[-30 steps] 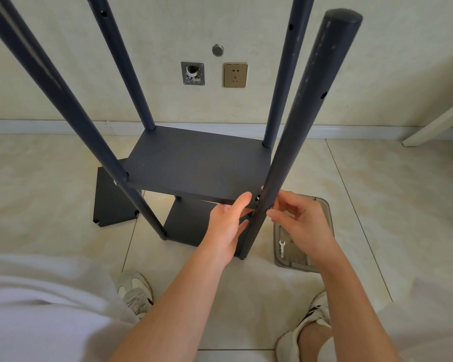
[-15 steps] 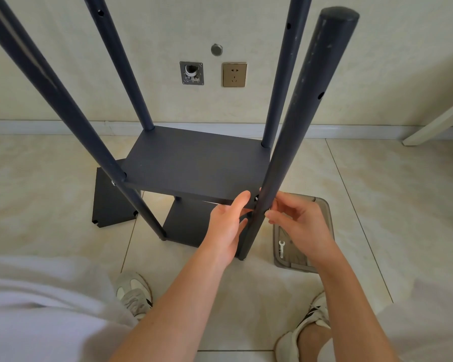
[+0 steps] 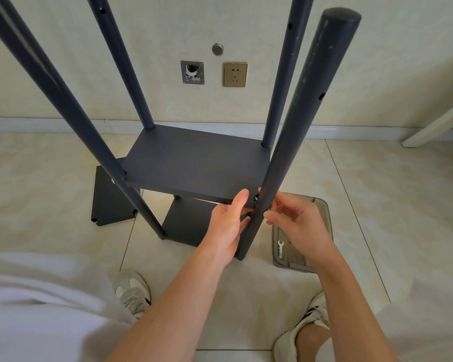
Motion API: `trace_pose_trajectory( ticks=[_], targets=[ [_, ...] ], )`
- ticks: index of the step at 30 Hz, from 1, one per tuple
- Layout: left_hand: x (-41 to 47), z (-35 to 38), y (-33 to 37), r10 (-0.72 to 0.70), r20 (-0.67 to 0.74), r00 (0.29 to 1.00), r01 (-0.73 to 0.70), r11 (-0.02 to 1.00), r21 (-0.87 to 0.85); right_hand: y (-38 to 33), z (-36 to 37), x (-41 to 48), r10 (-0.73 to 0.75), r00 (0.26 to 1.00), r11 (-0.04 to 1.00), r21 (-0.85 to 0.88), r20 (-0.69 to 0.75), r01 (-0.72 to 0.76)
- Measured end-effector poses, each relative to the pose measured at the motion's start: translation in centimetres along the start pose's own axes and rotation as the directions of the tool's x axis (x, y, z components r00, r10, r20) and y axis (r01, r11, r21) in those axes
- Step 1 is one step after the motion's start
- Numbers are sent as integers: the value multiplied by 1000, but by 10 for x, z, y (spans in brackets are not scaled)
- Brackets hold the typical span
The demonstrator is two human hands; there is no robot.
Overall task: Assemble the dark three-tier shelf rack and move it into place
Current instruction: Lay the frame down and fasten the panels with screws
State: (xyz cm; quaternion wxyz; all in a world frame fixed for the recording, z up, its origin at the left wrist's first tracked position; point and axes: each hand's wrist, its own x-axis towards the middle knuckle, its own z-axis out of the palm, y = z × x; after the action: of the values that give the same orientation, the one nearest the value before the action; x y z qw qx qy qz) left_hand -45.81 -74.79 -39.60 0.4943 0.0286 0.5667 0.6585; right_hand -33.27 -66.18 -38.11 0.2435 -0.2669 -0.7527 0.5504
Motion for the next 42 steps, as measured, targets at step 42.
trace_pose_trajectory(
  ticks=[42],
  targets=[
    [-3, -6, 3, 1, -11, 1000, 0, 994, 105, -3, 2, -4, 19, 997, 999, 44, -68, -16]
  ],
)
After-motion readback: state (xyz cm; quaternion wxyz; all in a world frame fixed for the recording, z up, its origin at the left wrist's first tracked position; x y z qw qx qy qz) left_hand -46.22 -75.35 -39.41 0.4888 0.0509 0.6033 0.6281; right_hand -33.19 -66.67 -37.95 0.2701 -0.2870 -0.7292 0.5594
